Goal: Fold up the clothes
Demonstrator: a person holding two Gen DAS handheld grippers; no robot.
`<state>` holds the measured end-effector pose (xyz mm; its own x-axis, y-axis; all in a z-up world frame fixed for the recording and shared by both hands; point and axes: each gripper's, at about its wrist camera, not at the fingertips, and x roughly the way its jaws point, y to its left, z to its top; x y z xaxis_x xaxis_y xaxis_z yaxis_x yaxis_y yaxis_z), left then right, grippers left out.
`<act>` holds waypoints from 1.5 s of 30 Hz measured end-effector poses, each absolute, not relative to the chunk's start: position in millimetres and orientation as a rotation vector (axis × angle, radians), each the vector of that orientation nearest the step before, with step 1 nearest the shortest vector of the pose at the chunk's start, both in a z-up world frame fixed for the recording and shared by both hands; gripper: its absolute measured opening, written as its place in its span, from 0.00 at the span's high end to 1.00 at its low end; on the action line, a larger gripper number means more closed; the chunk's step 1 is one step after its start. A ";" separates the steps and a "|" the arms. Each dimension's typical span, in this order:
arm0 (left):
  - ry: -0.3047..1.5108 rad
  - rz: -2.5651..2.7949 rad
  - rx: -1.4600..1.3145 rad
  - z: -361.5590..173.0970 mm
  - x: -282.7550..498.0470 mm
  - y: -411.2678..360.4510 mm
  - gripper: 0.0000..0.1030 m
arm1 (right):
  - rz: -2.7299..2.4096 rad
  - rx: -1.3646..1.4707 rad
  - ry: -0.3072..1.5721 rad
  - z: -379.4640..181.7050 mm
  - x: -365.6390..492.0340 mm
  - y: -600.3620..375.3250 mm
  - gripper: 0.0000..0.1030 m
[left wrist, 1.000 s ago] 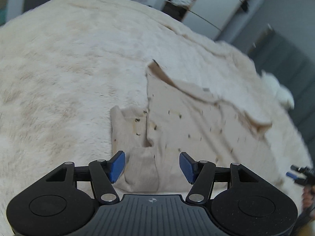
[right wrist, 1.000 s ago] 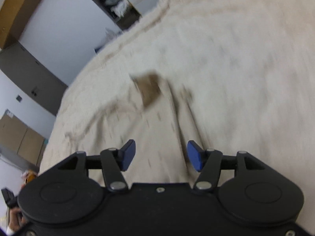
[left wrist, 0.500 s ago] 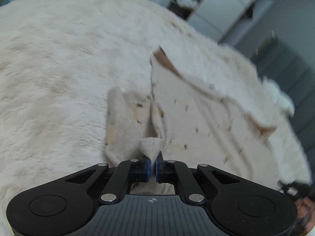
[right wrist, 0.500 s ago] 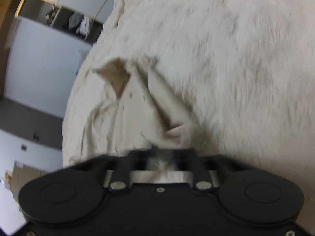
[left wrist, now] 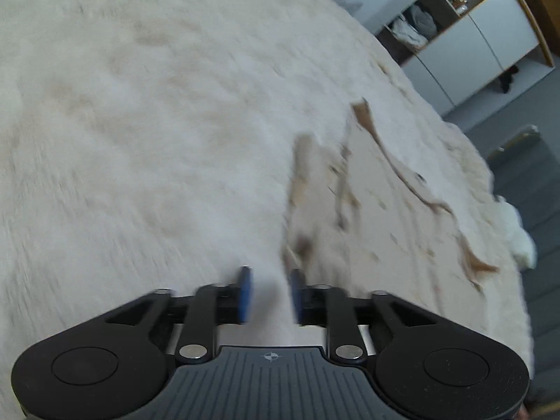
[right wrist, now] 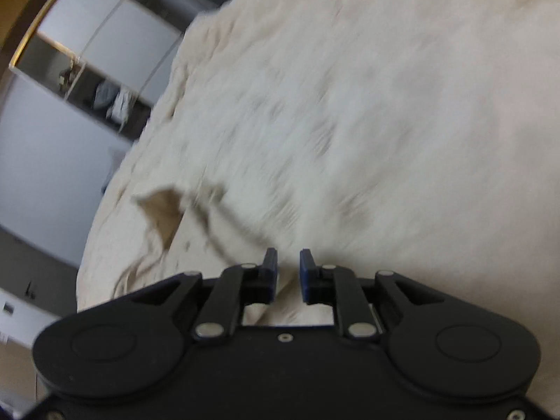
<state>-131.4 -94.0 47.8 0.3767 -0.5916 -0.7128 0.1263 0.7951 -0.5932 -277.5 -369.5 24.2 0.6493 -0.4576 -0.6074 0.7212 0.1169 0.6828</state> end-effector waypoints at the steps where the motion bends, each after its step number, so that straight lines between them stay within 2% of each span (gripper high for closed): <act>1: 1.110 -0.507 -0.501 47.9 -132.2 -98.1 0.54 | -0.882 1.169 0.263 25.2 -283.8 -369.1 0.83; 2: 1.128 -0.529 -0.525 45.1 -131.0 -105.4 0.49 | -0.861 1.184 0.264 25.7 -287.2 -368.6 0.80; 4: 1.163 -0.569 -0.572 39.2 -128.3 -119.9 0.46 | -0.811 1.211 0.278 24.2 -289.8 -367.1 0.58; 7: 1.203 -0.555 -0.620 21.8 -119.3 -147.7 0.44 | -0.699 1.269 0.291 18.9 -283.6 -358.9 0.46; 9: 1.215 -0.530 -0.675 9.0 -115.9 -162.0 0.44 | -0.621 1.316 0.301 13.7 -272.9 -353.0 0.41; 13: 1.140 -0.460 -0.805 -15.4 -107.5 -180.4 0.46 | -0.569 1.320 0.353 1.6 -228.6 -352.2 0.40; 14: 1.115 -0.433 -0.846 -20.7 -106.0 -182.8 0.58 | -0.580 1.306 0.355 -0.8 -219.4 -353.1 0.41; 15: 1.097 -0.386 -0.895 -24.1 -105.4 -181.5 0.78 | -0.599 1.294 0.352 -2.6 -213.4 -354.0 0.43; 17: 1.090 -0.333 -0.991 -30.3 -105.6 -177.5 0.92 | -0.655 1.261 0.329 -9.8 -198.6 -357.5 0.50; 18: 1.081 -0.312 -1.034 -31.4 -105.9 -176.1 0.93 | -0.677 1.257 0.310 -12.7 -194.3 -359.4 0.76; 19: 1.058 -0.314 -0.985 -19.7 -105.8 -178.0 0.94 | -0.690 1.268 0.292 -14.8 -190.8 -362.5 0.95; 22: 0.941 -0.378 -0.948 27.5 -105.6 -170.0 0.94 | -0.668 1.289 0.232 9.6 -192.7 -372.6 0.96; 25: 0.873 -0.368 -1.103 72.7 -108.0 -143.9 0.94 | -0.656 1.301 0.191 69.1 -210.7 -383.3 0.97; 29: 0.950 -0.416 -1.154 141.7 -123.5 -146.6 0.95 | -0.612 1.373 0.152 142.1 -234.3 -379.5 0.97; 32: 0.932 -0.503 -1.138 192.9 -132.5 -150.4 0.94 | -0.601 1.330 0.116 202.5 -252.6 -369.2 0.97; 34: 0.912 -0.536 -1.138 207.5 -126.9 -153.9 0.94 | -0.600 1.307 0.087 225.9 -256.4 -369.1 0.97; 36: 0.903 -0.515 -1.082 218.5 -103.6 -168.3 0.94 | -0.605 1.275 0.095 239.2 -241.4 -376.3 0.97; 42: 0.928 -0.467 -1.003 228.5 -31.7 -201.5 0.95 | -0.609 1.255 0.184 231.3 -161.6 -413.3 0.96; 45: 0.815 -0.542 -1.011 252.8 -23.8 -198.7 0.95 | -0.552 1.269 0.125 239.1 -144.9 -422.7 0.96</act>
